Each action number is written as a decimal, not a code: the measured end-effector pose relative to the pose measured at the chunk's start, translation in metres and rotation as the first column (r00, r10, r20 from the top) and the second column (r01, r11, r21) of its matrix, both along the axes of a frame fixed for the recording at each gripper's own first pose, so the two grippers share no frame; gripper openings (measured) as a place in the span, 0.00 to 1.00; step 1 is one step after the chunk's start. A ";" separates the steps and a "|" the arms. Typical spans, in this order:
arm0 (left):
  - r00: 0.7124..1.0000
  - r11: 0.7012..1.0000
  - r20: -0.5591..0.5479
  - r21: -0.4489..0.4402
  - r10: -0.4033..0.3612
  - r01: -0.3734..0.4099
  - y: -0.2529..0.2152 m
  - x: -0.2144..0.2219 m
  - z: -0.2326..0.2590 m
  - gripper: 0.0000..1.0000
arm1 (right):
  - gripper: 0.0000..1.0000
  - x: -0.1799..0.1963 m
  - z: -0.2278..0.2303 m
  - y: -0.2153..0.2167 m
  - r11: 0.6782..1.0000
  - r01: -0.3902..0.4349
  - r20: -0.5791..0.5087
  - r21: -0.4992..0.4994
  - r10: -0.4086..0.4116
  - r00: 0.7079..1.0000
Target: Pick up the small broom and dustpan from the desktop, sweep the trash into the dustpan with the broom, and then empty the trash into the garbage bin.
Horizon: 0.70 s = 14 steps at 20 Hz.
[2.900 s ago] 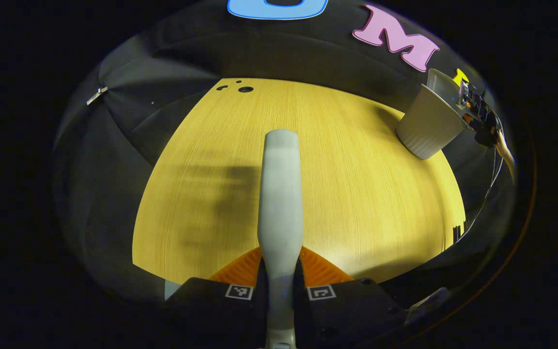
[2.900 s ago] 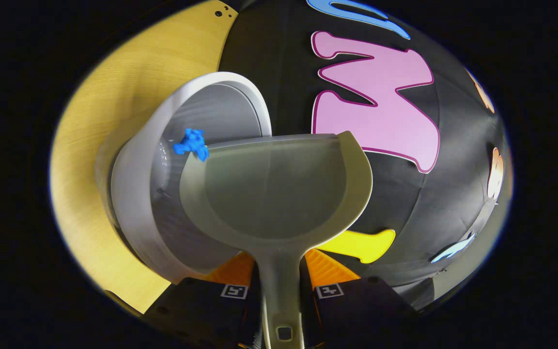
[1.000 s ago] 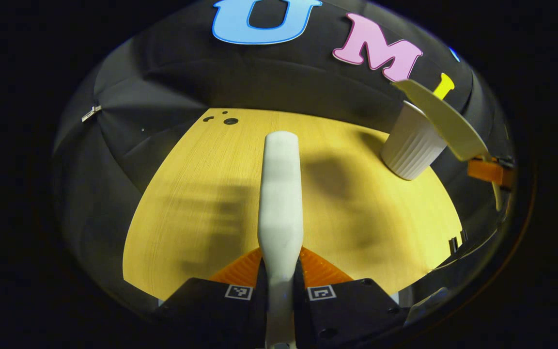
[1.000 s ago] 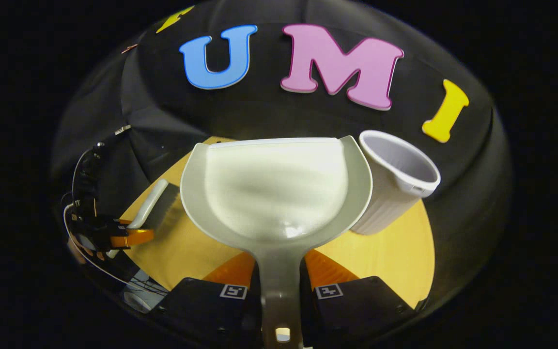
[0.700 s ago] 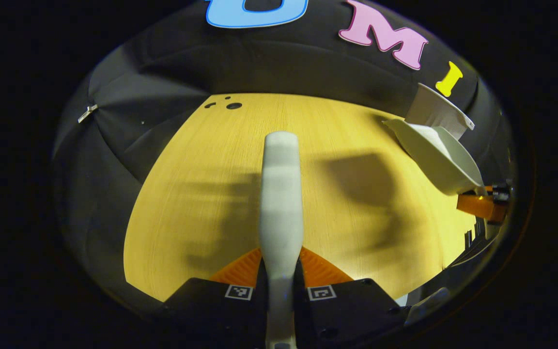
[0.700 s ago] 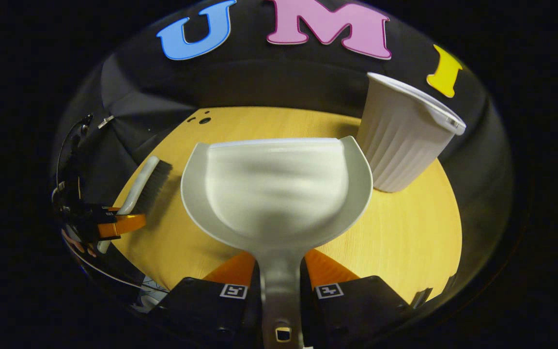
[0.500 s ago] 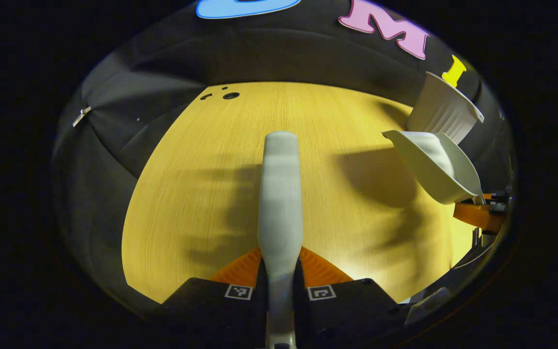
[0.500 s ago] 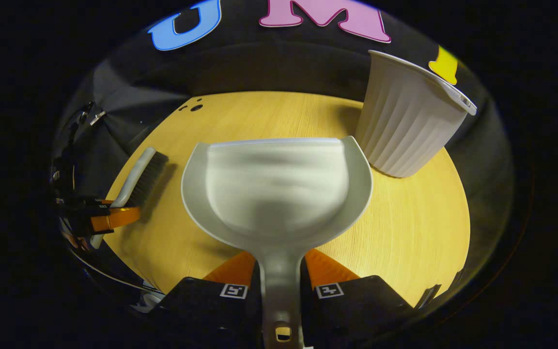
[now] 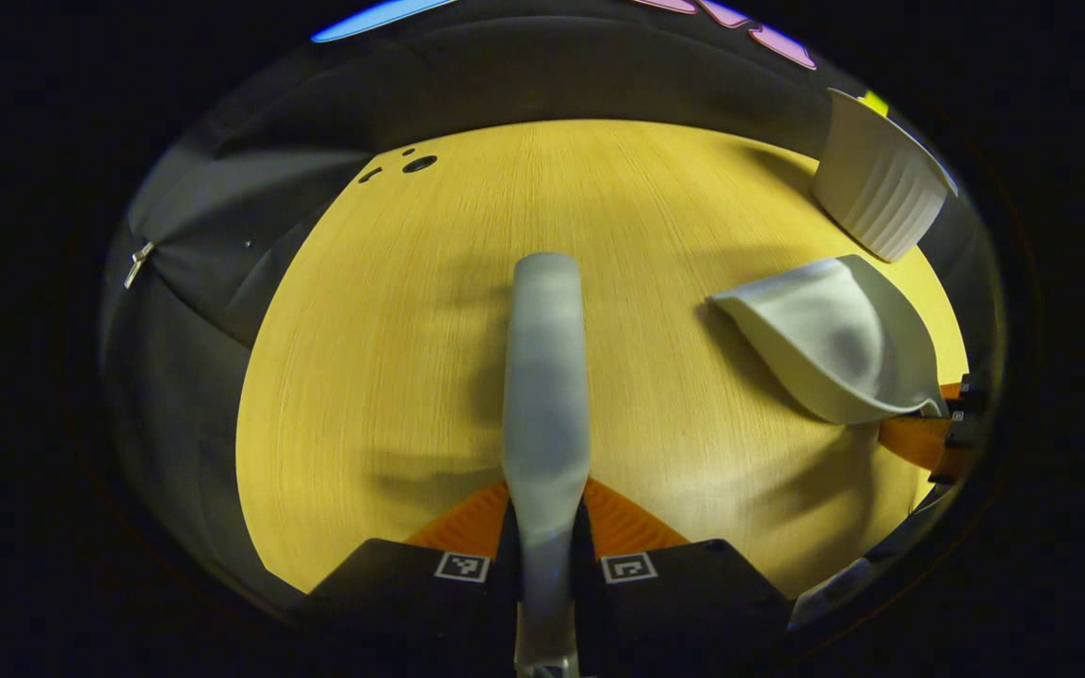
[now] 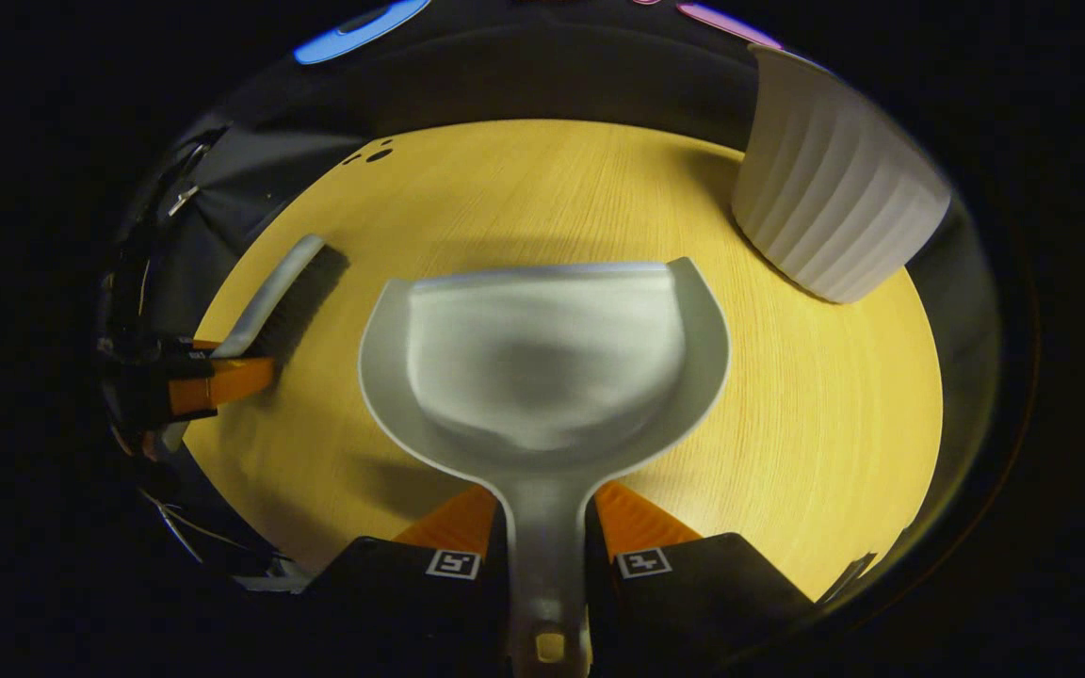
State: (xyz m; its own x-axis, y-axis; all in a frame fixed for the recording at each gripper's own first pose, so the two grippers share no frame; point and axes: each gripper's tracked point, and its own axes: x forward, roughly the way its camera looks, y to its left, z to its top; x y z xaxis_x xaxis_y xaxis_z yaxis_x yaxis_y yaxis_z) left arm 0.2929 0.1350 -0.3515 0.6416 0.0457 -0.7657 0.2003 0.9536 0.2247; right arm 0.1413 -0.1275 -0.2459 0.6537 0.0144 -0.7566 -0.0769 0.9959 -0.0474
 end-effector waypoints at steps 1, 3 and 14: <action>1.000 1.000 0.004 0.006 0.008 -0.008 0.000 0.000 0.002 0.27 | 0.38 -0.001 0.000 0.006 1.000 -0.009 -0.001 0.011 0.009 1.000; 1.000 1.000 0.002 -0.005 0.011 -0.011 -0.003 -0.004 0.004 0.31 | 0.41 -0.001 0.004 0.013 0.999 -0.023 0.004 0.043 0.023 1.000; 0.941 0.957 0.324 -0.289 0.100 -0.003 -0.034 -0.085 0.131 0.96 | 0.99 -0.029 0.136 0.019 0.997 -0.014 0.326 0.076 -0.011 0.945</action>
State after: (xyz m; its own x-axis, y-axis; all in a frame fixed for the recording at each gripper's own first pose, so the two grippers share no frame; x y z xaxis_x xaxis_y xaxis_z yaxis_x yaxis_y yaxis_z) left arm 0.2083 0.1009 -0.2210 0.8633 -0.0993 -0.4949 0.1096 0.9939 -0.0083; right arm 0.1120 -0.1086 -0.1099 0.8641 0.0648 -0.4992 -0.0714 0.9974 0.0059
